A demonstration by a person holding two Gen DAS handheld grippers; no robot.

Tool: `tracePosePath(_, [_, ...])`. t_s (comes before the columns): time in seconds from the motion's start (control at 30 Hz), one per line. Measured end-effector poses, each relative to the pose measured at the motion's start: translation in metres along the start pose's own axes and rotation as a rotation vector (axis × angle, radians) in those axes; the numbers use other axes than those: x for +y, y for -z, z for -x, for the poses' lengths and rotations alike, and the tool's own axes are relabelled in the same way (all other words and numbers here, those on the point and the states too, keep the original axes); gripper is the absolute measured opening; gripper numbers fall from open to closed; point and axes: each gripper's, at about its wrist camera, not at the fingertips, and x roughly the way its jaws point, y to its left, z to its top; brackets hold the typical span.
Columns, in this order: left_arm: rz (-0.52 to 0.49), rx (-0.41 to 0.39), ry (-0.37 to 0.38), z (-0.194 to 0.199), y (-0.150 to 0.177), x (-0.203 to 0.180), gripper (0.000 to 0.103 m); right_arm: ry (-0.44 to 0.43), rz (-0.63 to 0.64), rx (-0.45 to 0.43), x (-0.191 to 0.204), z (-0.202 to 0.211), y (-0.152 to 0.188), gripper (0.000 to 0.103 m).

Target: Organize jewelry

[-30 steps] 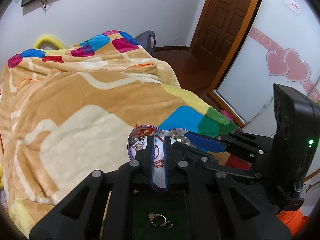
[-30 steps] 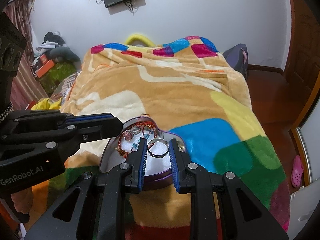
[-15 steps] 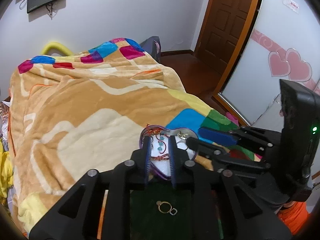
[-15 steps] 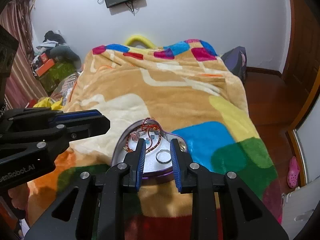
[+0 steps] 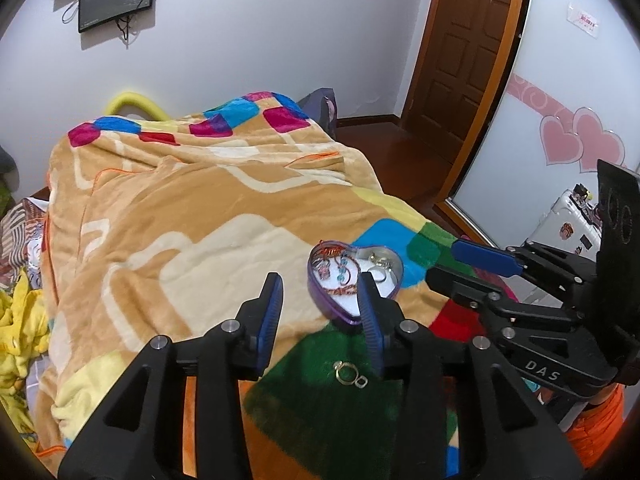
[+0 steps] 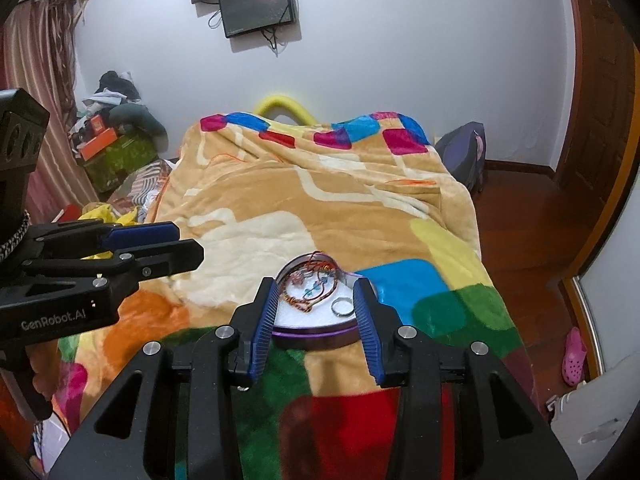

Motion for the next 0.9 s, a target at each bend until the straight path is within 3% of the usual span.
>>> tracePosePath(0.7, [0.023, 0.156, -0.024, -0.020, 0.071, 0.025, 0.038, -0.036, 0.090, 0.186, 0.041, -0.053, 0.067, 0.035])
tracePosePath(0.9, [0.025, 0.178, -0.014, -0.030, 0.078, 0.026, 0.030, -0.054, 0.137, 0.195, 0.050, -0.056, 0.071, 0.020])
